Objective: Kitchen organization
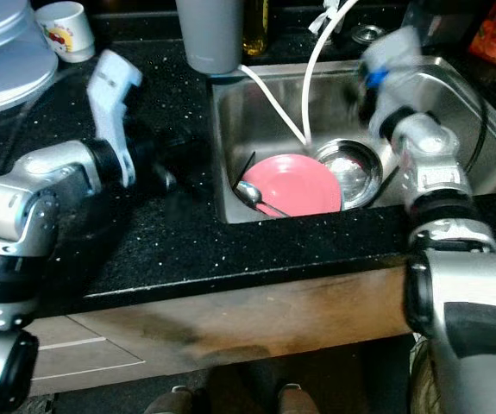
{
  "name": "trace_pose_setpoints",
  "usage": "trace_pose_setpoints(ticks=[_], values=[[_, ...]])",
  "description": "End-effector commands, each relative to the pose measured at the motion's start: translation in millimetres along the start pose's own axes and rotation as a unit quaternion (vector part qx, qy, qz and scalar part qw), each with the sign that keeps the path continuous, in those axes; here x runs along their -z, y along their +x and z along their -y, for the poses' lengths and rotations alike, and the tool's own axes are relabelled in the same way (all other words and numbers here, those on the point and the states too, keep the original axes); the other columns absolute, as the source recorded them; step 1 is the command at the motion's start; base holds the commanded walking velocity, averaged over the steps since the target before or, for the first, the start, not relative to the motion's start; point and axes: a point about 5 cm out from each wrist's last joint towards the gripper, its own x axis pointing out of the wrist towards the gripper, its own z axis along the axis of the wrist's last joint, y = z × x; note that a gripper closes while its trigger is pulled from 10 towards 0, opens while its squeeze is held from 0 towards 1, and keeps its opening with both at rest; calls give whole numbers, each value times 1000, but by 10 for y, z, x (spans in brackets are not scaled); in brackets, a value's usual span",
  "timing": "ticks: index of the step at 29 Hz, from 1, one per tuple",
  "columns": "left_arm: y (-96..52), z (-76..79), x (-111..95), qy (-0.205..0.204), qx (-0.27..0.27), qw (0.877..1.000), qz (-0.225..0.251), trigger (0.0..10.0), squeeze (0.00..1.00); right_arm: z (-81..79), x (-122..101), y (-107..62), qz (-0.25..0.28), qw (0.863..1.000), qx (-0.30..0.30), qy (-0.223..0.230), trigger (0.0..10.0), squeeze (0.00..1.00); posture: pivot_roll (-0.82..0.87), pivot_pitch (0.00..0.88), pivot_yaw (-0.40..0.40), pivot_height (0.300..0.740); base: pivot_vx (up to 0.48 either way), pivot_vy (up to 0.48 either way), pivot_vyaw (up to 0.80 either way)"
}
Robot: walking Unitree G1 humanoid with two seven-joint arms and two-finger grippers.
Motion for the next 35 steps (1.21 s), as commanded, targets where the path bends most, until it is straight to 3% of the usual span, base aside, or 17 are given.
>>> trace_pose_setpoints(ticks=[1,4,9,16,35], values=[[-23,-65,-21,1,-33,999,8,10000,0,-41,64,-77,7,999,19,31,10000,0,42,135,18,740,0,0,0],[-75,-148,-80,-24,-73,997,27,10000,0,-467,65,-222,31,997,-21,71,10000,0,33,131,28,740,0,0,0],[-94,-98,-34,-24,-90,995,34,10000,0,-838,107,-365,21,995,-64,78,10000,0,31,136,29,740,0,0,0],[-77,43,23,-29,-78,996,41,10000,0,-923,117,-431,13,995,-82,49,10000,0,35,150,28,740,0,0,0],[-86,98,51,-39,-91,994,43,10000,0,-963,195,-564,-33,995,-79,48,10000,0,38,161,30,740,0,0,0]])
